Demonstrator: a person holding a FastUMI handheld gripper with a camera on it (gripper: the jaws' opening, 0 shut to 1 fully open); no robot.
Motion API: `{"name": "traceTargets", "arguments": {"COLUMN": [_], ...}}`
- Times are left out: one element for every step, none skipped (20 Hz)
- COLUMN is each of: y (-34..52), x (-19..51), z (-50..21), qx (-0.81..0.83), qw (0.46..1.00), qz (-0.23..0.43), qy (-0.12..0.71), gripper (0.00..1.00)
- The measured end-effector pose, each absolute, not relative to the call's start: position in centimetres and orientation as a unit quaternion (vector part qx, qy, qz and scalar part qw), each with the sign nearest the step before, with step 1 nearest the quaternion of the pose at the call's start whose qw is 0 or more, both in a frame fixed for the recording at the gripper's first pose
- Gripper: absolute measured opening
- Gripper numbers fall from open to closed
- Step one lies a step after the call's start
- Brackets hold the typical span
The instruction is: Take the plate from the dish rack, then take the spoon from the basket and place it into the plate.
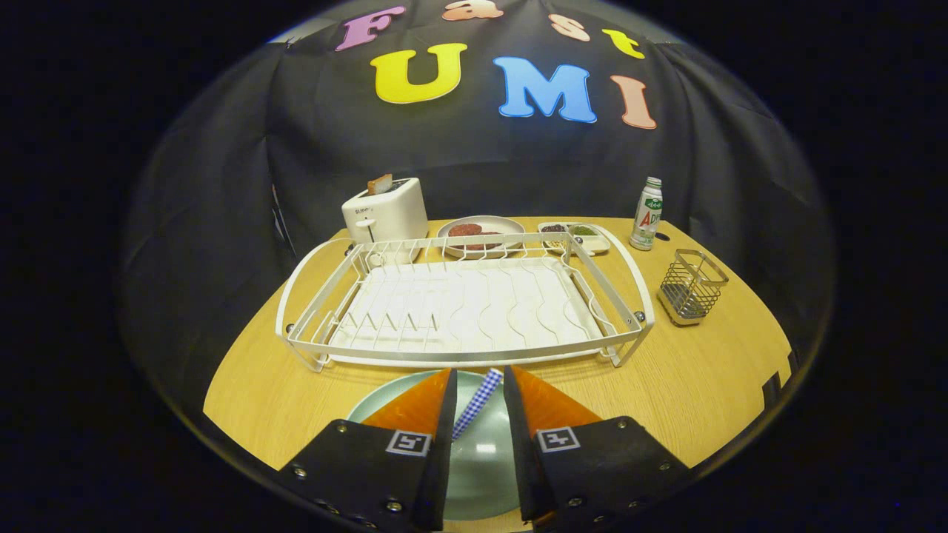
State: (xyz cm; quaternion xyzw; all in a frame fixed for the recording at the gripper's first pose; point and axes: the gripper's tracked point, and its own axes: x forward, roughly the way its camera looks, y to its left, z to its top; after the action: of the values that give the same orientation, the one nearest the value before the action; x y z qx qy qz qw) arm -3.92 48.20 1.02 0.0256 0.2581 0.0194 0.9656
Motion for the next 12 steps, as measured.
{"name": "traceTargets", "arguments": {"y": [47.4, 46.5, 46.2, 45.9, 45.8, 45.6, 45.4, 45.2, 45.0, 44.8, 44.1, 43.4], "x": [-3.8, -3.9, -3.8, -3.9, -3.8, -3.7, -3.5, -3.4, -3.1, -2.6, -2.0, -1.4], "z": [1.0, 0.8, 0.8, 1.5, 1.6, 1.9, 2.5, 3.3, 4.6, 6.1, 8.4, 10.7], "qx": [0.021, 0.016, 0.02, 0.027, 0.027, 0.024, 0.018, 0.011, 0.01, 0.013, 0.014, 0.013], "qw": [0.966, 0.964, 0.963, 0.964, 0.965, 0.966, 0.967, 0.969, 0.972, 0.976, 0.981, 0.986], "qz": [0.003, -0.013, -0.018, -0.019, -0.018, -0.016, -0.014, -0.01, -0.005, -0.002, -0.004, -0.007], "qy": [0.259, 0.266, 0.267, 0.262, 0.261, 0.258, 0.253, 0.247, 0.236, 0.219, 0.193, 0.168], "gripper": [0.59, 0.81, 0.89, 0.9, 0.9, 0.9, 0.91, 0.92, 0.93, 0.93, 0.93, 0.93]}}
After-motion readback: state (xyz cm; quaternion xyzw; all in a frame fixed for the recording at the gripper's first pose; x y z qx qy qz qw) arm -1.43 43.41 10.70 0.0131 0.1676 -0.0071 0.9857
